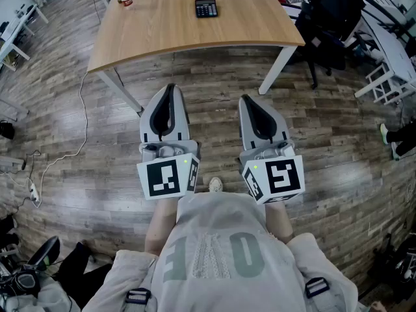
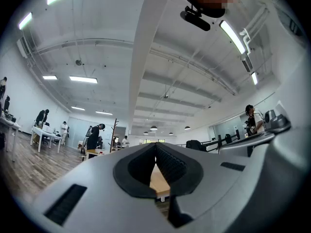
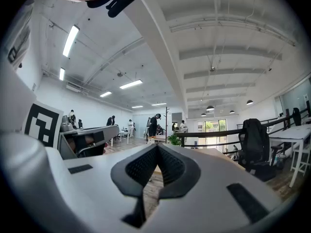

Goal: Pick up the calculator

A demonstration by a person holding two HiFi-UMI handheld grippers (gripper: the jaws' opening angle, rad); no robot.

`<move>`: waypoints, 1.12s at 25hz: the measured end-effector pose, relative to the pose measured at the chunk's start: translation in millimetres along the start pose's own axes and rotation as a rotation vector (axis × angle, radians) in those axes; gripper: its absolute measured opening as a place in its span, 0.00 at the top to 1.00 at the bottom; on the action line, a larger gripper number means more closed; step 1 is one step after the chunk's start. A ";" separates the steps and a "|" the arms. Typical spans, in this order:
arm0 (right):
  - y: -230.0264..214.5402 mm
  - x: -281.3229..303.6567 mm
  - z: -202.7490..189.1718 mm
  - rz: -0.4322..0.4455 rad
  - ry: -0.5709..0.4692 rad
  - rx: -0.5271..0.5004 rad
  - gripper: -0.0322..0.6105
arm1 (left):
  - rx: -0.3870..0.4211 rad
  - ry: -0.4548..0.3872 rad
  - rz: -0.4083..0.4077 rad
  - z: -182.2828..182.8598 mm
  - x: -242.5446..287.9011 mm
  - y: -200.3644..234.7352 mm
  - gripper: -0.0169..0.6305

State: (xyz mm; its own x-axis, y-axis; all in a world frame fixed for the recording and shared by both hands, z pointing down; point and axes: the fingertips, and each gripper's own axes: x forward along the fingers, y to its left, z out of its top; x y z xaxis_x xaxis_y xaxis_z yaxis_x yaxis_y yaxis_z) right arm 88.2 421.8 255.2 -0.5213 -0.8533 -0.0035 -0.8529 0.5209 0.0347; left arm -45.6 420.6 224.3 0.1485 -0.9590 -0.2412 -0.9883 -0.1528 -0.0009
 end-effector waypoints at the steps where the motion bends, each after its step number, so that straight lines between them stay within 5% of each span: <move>1: -0.8 2.1 -0.2 0.001 -0.003 -0.002 0.92 | -0.001 0.000 0.001 -0.7 1.8 2.0 0.96; 28: -57.9 61.8 -18.5 0.008 -0.022 0.060 0.92 | 0.008 -0.035 0.089 -30.1 67.6 57.4 0.96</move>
State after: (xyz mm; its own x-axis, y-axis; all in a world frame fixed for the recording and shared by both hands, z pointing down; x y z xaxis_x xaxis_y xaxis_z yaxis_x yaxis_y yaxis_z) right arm 105.8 338.5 271.5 -0.5277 -0.8491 -0.0250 -0.8487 0.5282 -0.0248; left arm -91.2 339.9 237.1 0.0591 -0.9599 -0.2741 -0.9977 -0.0656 0.0147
